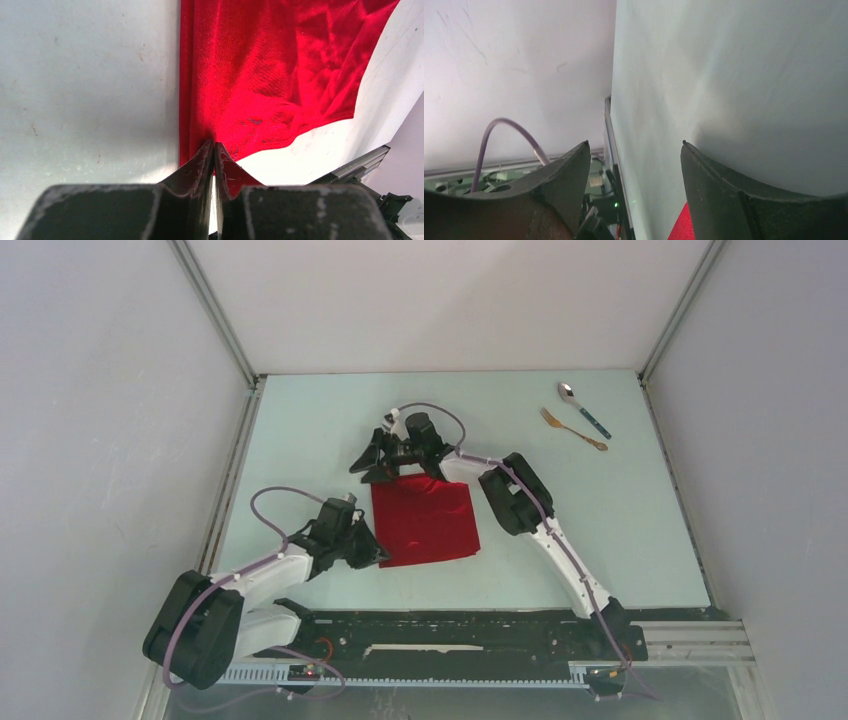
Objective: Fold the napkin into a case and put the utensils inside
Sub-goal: Smooth out the square-folded napkin at the center of the board.
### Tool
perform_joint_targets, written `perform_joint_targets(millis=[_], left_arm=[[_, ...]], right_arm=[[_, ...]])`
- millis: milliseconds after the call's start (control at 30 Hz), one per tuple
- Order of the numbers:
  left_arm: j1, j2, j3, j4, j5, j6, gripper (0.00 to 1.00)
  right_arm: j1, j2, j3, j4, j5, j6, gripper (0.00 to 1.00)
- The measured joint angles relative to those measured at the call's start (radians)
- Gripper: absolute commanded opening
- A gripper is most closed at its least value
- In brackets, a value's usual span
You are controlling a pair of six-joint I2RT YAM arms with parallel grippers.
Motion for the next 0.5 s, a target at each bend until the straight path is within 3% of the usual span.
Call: perform_joint_targets(millis=[167,267,367,500], left_arm=[[0.0,-0.001,-0.002,0.003,0.0,0.0,0.13],[0.0,-0.006,-0.002,0.0,-0.003,0.0,0.17],[0.0,-0.028,-0.001,-0.032,-0.008,0.001,0.27],[0.0,-0.089,0.014,-0.124,-0.008,0.01,0.37]], right_arm=[[-0.035,0.081,0.214,-0.161,0.021,-0.028,0.75],[-0.071,0.068,0.254,-0.28,0.027,-0.086,0.77],[-0.122,-0.032,0.176,-0.397,0.026,-0.161,0.78],[-0.193,-0.299,-0.111,-0.434,-0.016,-0.228,0.78]])
